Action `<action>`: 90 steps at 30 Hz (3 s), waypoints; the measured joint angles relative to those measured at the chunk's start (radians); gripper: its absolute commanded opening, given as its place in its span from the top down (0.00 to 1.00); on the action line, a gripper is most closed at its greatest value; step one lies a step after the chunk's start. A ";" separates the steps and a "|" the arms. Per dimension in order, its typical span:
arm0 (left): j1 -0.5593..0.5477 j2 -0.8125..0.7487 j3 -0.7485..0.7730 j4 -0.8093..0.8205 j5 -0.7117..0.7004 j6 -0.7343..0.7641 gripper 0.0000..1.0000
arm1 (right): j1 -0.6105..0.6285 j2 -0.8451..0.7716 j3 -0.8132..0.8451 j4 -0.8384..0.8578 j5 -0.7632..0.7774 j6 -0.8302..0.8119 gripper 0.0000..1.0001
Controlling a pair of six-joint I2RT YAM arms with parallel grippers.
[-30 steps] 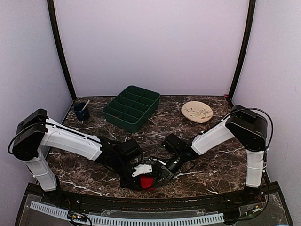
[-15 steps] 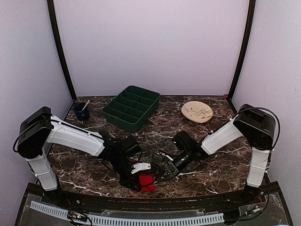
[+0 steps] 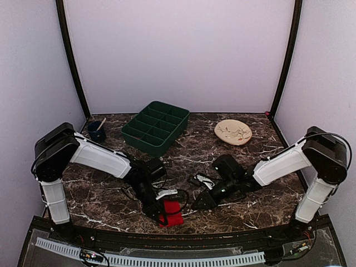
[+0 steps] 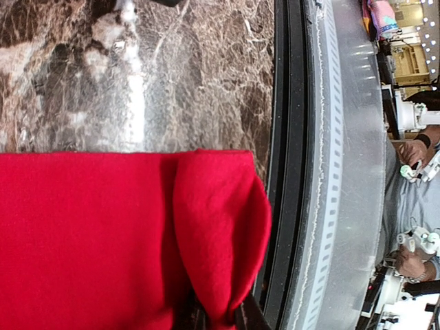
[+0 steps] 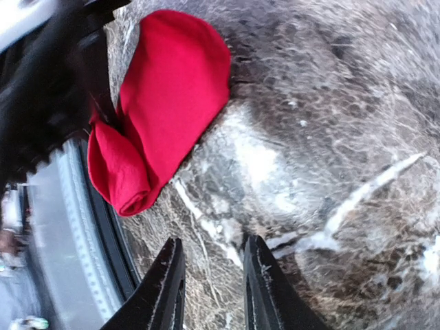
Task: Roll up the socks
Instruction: Roll the sock at the center of the board.
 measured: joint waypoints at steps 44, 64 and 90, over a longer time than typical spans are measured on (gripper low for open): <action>0.061 0.122 0.026 -0.058 0.217 0.027 0.87 | 0.336 0.013 0.162 -0.162 0.361 -0.384 0.67; 0.061 0.132 0.026 -0.075 0.235 0.035 0.87 | 0.351 0.065 0.202 -0.186 0.344 -0.430 0.85; 0.104 0.066 0.037 -0.105 0.126 -0.016 0.74 | 0.350 0.089 0.225 -0.181 0.367 -0.404 1.00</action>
